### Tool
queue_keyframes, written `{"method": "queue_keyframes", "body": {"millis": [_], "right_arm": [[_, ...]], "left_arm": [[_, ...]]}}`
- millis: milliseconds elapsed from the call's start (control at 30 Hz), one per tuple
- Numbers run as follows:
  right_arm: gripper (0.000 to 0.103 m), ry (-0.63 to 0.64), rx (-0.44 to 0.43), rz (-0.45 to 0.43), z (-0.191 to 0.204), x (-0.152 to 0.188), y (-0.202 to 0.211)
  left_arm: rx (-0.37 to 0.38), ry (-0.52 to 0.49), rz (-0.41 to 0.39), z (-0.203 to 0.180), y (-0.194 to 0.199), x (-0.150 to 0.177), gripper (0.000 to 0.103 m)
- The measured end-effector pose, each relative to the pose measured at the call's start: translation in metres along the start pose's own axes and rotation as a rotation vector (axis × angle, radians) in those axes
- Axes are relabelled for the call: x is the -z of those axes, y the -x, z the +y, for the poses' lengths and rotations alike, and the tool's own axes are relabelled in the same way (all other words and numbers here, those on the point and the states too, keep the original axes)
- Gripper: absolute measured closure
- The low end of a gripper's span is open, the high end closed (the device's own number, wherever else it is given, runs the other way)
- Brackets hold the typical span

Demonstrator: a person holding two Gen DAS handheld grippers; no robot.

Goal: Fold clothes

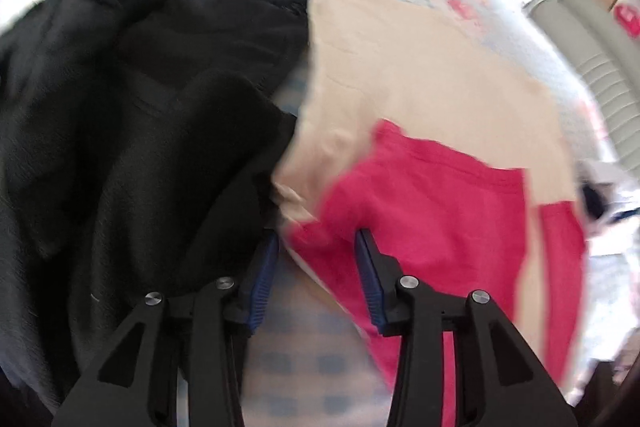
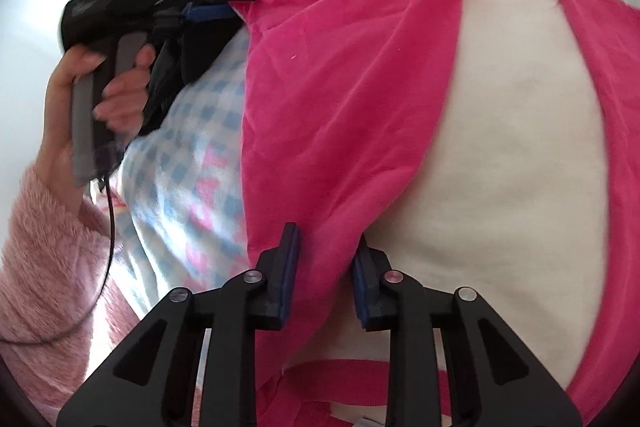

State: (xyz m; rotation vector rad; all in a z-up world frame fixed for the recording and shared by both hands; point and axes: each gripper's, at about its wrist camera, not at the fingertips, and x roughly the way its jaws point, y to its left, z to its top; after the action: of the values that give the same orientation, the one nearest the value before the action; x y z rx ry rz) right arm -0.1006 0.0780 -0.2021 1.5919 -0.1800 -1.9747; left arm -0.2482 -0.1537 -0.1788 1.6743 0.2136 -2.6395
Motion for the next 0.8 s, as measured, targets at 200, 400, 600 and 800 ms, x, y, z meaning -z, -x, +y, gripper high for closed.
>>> {"method": "queue_keyframes", "body": {"millis": [200,400,600,800], "right_arm": [[0.080,0.023,0.008,0.036,0.005,0.019,-0.003],[0.079,0.068,-0.041,0.003,0.023,0.035,0.027],[0.077,0.032,0.124,-0.078,0.013,0.046,0.061],[0.077,0.026,0.212,-0.053,0.004,0.071,0.060]], "left_arm": [[0.025,0.004,-0.004,-0.015,0.022,0.026,0.064],[0.091,-0.012,-0.011,-0.038,0.047,0.059,0.065],[0.279,-0.156,0.007,-0.104,0.064,0.124,0.065],[0.301,-0.183,0.080,-0.114,0.057,0.170,0.065]]}}
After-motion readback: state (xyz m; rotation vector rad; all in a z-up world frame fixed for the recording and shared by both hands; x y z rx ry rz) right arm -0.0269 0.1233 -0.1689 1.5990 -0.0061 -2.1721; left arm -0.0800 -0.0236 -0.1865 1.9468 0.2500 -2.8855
